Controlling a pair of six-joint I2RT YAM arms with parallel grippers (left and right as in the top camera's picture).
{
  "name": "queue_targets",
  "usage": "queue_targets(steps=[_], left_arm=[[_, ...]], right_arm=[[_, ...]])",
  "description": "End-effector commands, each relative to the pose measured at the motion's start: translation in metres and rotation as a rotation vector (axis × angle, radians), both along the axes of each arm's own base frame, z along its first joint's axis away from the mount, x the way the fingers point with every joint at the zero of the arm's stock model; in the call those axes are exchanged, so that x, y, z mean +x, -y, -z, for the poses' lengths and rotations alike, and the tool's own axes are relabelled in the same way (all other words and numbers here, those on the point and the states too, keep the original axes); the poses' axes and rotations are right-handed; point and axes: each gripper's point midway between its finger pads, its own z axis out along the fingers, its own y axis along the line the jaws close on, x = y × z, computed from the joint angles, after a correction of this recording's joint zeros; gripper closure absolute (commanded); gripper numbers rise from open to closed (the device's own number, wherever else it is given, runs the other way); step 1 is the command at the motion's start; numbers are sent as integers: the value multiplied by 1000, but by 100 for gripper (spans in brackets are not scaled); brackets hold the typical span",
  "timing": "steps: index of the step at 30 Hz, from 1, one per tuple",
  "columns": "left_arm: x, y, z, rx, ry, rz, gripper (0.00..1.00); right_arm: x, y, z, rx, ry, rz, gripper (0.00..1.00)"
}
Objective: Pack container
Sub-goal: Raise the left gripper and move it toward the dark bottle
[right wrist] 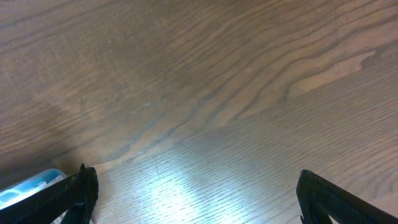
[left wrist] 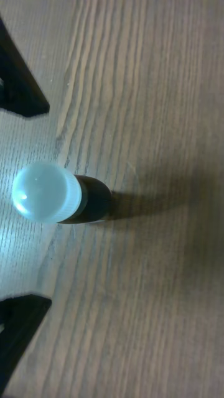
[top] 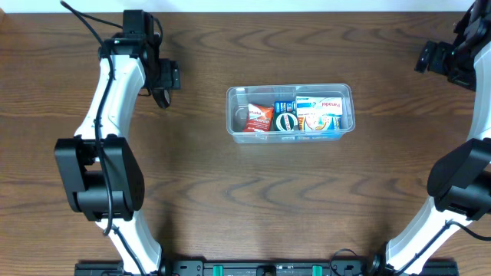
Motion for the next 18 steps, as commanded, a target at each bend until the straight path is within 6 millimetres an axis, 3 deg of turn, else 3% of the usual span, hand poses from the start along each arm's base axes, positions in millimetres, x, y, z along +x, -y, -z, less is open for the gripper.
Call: queue_targets(steps=[1, 10, 15, 18], left_arm=[[-3, 0, 4, 4, -13, 5, 15], [2, -1, 12, 4, -13, 5, 17], [6, 0, 11, 4, 3, 5, 31], [4, 0, 13, 4, -2, 5, 31]], right_arm=[[0, 3, -19, -17, 43, 2, 1], [0, 3, -19, -17, 43, 2, 1], [0, 3, -19, -17, 43, 2, 1], [0, 3, -19, -17, 43, 2, 1]])
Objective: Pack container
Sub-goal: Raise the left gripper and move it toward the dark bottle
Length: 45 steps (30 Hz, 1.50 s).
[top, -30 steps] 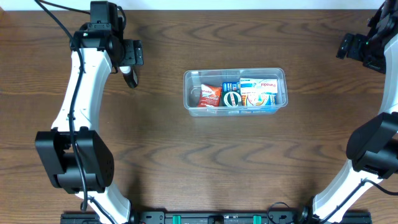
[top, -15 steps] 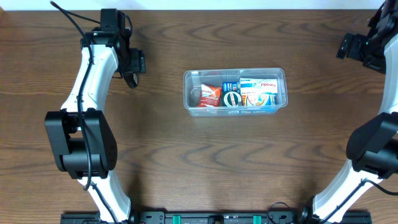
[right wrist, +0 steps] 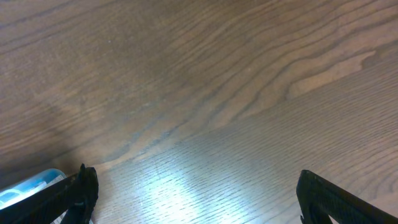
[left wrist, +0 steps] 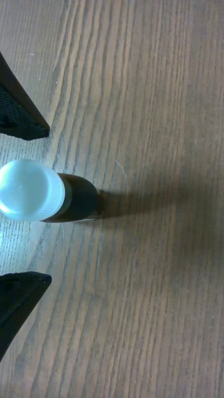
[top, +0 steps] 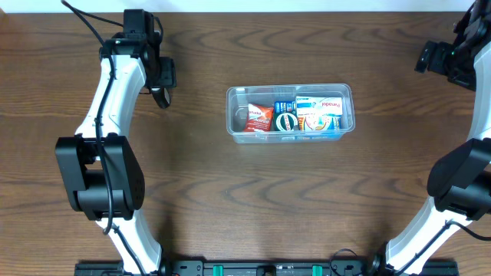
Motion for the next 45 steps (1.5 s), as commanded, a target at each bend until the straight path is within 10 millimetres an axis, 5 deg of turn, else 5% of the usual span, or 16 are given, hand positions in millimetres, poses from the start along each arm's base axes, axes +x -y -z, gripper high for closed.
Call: queue_targets(steps=[1, 29, 40, 45], left_arm=[[-5, 0, 14, 3, -37, 2, 31], [-3, -7, 30, 3, -62, -11, 32], [-6, -19, 31, 1, -69, -36, 41], [-5, -18, 30, 0, -67, -36, 53]], right_arm=[[0, 3, -19, -16, 43, 3, 1], [0, 3, -19, -16, 43, 3, 1], [0, 3, -19, -16, 43, 3, 1], [0, 3, -19, -16, 43, 3, 1]])
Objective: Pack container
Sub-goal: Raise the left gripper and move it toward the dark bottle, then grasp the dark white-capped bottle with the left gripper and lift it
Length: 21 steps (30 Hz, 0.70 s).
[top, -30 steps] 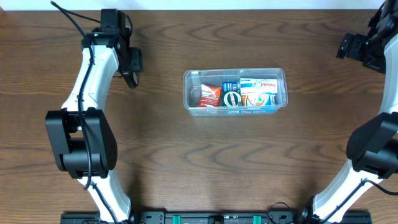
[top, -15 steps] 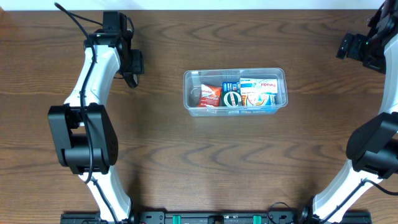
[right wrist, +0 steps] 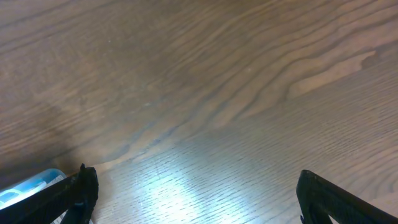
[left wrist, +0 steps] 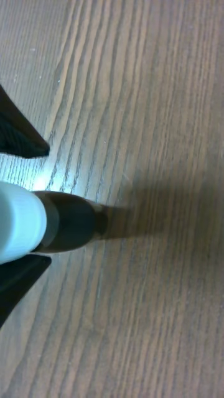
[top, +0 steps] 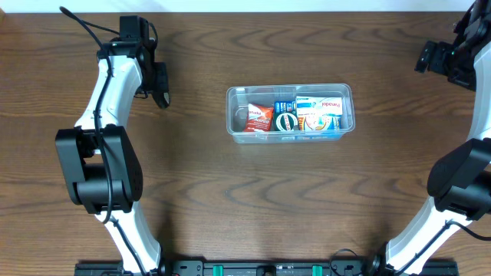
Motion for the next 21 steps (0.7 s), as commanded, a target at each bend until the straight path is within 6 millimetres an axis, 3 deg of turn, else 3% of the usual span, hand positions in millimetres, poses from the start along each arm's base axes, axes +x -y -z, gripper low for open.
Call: queue_targets(steps=[1, 14, 21], left_arm=[[-2, -1, 3, 2, -11, 3, 57], [-1, -1, 1, 1, -4, 0, 66], [-1, -1, -25, -5, 52, -23, 66]], right_arm=[[0, 3, -19, -16, 43, 3, 1], [0, 3, -19, -16, 43, 3, 1], [0, 3, -19, -16, 43, 3, 1]])
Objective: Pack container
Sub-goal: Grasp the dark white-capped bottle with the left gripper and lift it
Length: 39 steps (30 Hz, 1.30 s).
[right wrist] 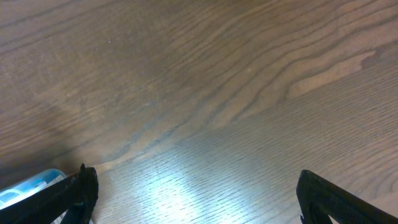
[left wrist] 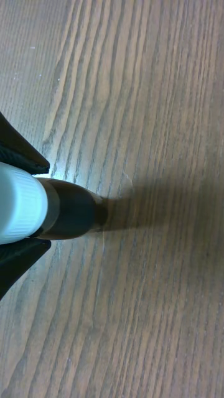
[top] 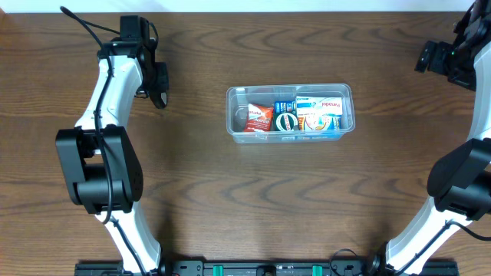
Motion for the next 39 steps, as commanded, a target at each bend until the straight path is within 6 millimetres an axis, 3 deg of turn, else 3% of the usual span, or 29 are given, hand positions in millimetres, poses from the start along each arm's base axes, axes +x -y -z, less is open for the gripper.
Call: queue_targets(steps=[1, 12, 22, 25, 31, 39], left_arm=[[-2, -1, -28, -5, 57, -30, 66], [-11, 31, -111, -20, 235, 17, 66], [-34, 107, -177, -60, 384, 183, 66], [-43, 131, -183, -73, 395, 239, 66], [-56, 178, -178, -92, 376, 348, 66], [-65, 209, -172, -114, 360, 403, 66]], right_arm=[[0, 3, -19, -16, 43, 2, 1], [0, 3, -19, -16, 43, 2, 1], [0, 3, -19, -16, 43, 2, 1], [0, 3, -19, -16, 43, 2, 1], [0, 3, -19, -16, 43, 2, 1], [0, 3, -19, -16, 43, 2, 1]])
